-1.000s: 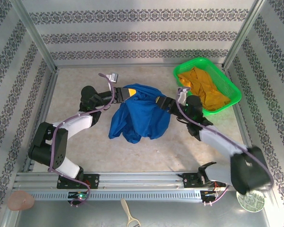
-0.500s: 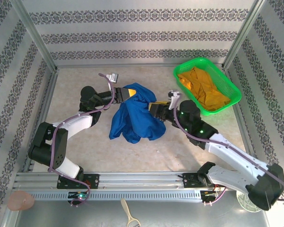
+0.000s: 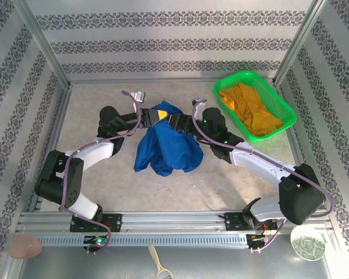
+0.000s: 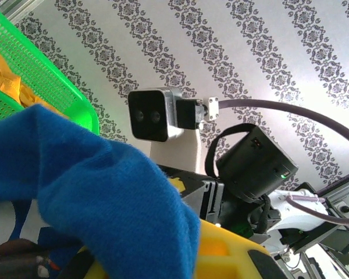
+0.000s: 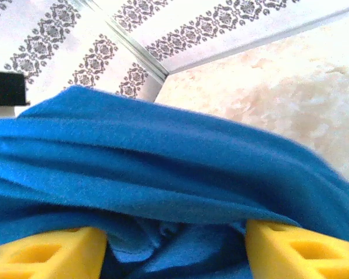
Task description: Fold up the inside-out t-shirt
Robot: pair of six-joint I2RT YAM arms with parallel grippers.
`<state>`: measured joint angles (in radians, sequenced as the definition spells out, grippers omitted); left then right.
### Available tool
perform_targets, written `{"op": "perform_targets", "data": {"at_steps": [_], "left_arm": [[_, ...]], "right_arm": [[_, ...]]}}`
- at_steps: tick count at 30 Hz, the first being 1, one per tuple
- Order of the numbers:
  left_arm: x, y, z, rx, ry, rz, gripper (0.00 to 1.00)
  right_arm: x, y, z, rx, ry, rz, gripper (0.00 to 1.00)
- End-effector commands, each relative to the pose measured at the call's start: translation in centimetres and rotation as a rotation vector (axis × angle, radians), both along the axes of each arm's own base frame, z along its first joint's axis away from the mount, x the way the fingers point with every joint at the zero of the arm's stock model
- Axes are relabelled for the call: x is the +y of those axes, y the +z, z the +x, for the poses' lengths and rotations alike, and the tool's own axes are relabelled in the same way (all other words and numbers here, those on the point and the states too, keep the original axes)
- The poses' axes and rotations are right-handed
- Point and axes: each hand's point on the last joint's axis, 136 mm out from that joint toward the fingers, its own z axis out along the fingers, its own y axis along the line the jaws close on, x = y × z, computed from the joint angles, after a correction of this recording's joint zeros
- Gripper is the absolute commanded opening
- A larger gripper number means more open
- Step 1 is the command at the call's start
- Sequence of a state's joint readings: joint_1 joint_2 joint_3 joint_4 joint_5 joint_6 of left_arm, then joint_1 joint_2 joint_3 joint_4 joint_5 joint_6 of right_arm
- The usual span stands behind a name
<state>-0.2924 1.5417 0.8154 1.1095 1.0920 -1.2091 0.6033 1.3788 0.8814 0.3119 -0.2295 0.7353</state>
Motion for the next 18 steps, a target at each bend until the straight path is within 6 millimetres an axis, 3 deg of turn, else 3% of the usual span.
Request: {"op": "perform_targets", "data": {"at_steps": [1,6,10,13,16,18], "left_arm": [[0.6,2.3,-1.2,-0.103,-0.005,-0.021,0.00],[0.7,2.6,-1.2,-0.106,-0.005,-0.029,0.00],[0.7,2.9,-1.0,-0.108,0.000,-0.038,0.00],[0.8,2.9,-0.9,-0.110,0.009,-0.047,0.00],[0.8,2.6,-0.7,-0.099,0.015,-0.059,0.00],[1.0,1.9,-0.3,-0.079,0.033,-0.064,0.00]], "right_arm": [[-0.5,1.2,1.2,-0.022,-0.041,0.044,0.70],[0.4,0.9,1.7,0.003,-0.011,0.058,0.69],[2.3,-0.4,1.6,0.047,0.046,0.083,0.58],[2.8,-0.9,1.4,0.060,0.063,0.102,0.37],[1.5,-0.2,1.8,0.047,0.054,0.131,0.04],[0.1,1.0,2.0,0.022,0.045,0.149,0.00]]}}
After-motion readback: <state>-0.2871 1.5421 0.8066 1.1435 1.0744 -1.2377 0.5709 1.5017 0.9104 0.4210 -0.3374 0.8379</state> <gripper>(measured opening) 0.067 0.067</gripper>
